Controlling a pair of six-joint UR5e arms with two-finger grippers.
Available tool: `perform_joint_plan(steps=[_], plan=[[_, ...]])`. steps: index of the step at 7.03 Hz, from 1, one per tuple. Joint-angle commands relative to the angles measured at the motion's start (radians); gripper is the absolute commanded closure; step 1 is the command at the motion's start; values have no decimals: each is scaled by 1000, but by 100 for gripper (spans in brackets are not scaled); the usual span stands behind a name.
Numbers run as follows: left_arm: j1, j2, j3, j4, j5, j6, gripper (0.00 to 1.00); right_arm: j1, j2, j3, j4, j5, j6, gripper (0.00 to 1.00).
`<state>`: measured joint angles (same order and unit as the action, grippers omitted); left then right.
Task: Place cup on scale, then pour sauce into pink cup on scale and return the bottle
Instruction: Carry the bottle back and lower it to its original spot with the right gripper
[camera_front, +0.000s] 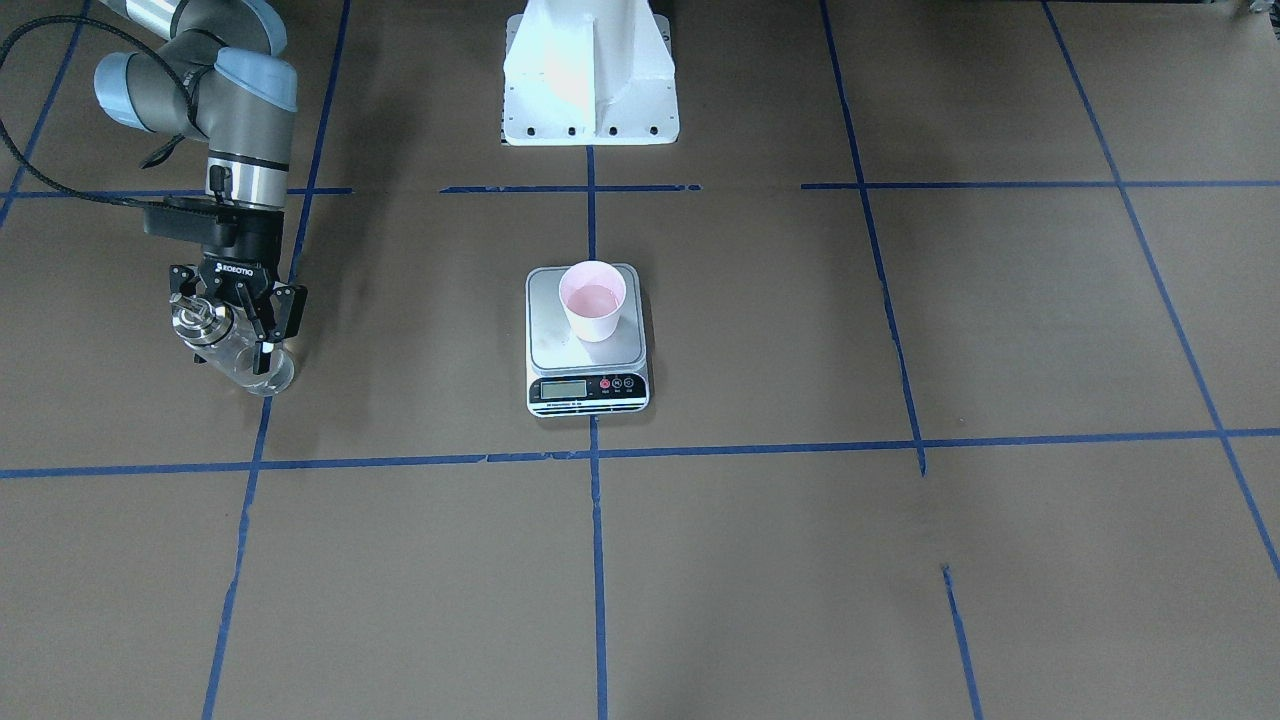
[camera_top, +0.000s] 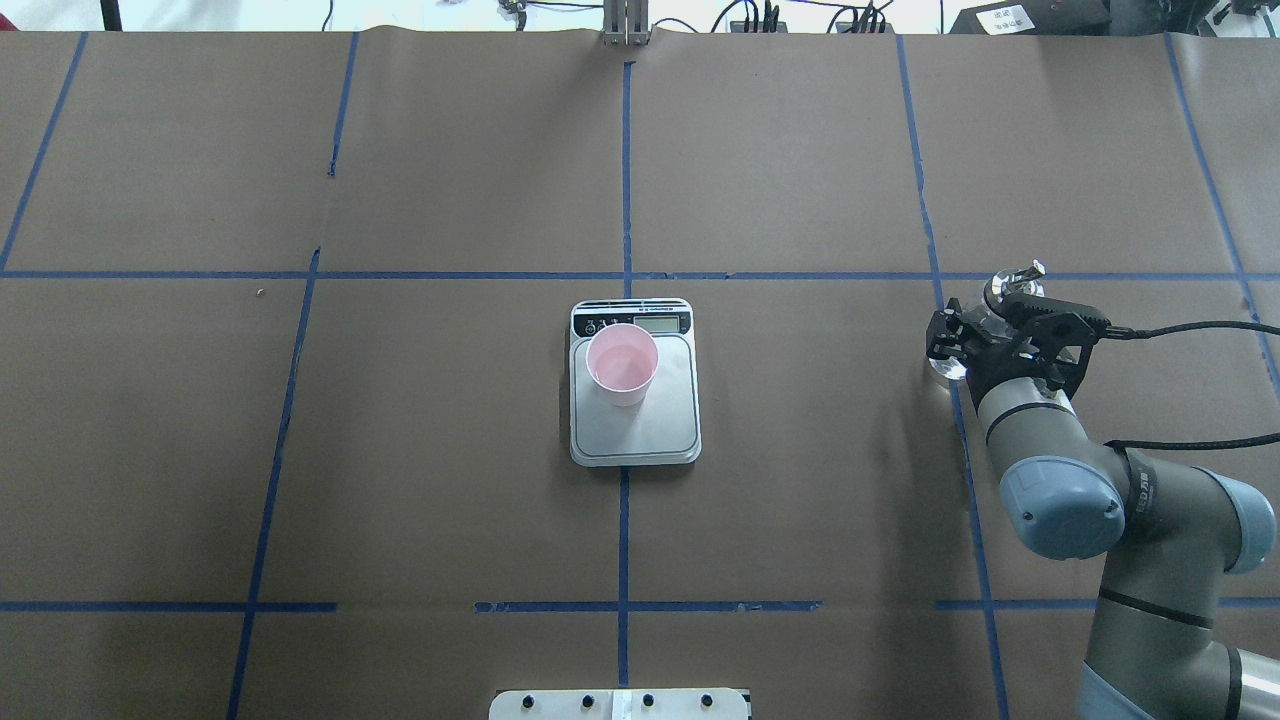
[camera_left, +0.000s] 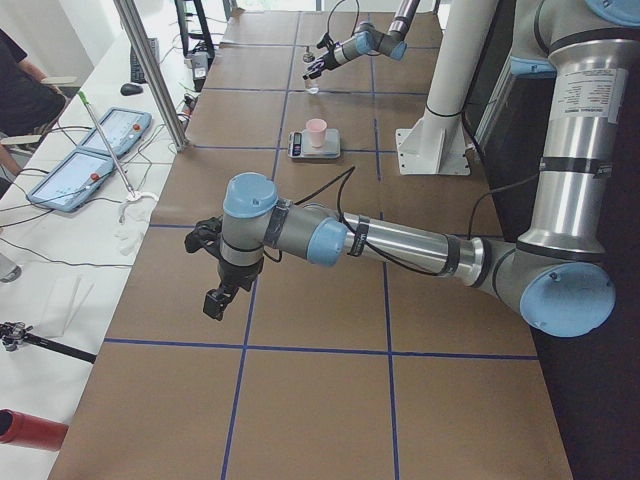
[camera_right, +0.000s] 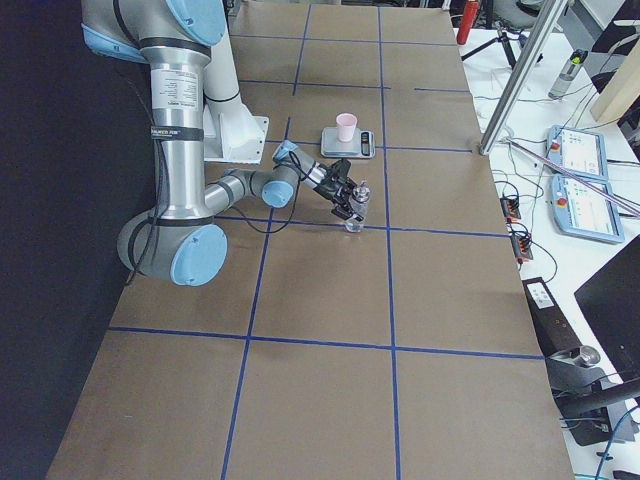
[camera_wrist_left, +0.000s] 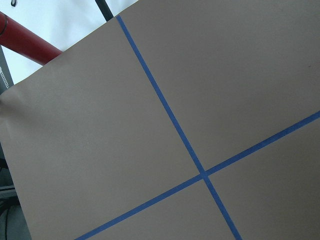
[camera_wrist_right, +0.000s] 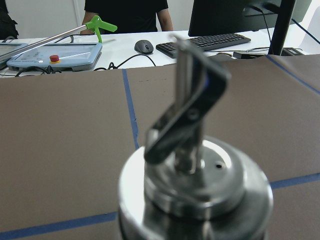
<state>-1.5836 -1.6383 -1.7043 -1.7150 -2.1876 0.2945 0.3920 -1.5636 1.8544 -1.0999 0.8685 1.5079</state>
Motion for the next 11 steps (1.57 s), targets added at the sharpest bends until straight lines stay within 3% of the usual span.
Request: perform_joint_plan(steps=[1,3,5,7,11], plan=[[-1,0,0,0,0,0,0,-2,-1,-1,0,3,0,79],[1,0,0,0,0,0,0,-2,-1,-1,0,4,-2,49],[1,-2,-2,0,0,0,0,-4,-1,-1,0,4,-2,34],[1,-2,-2,0,0,0,0,-4,-1,-1,0,7,-2,0],[1,-3,-2,-2,0,0,0,-2,-3,8,0,47,-5,0]])
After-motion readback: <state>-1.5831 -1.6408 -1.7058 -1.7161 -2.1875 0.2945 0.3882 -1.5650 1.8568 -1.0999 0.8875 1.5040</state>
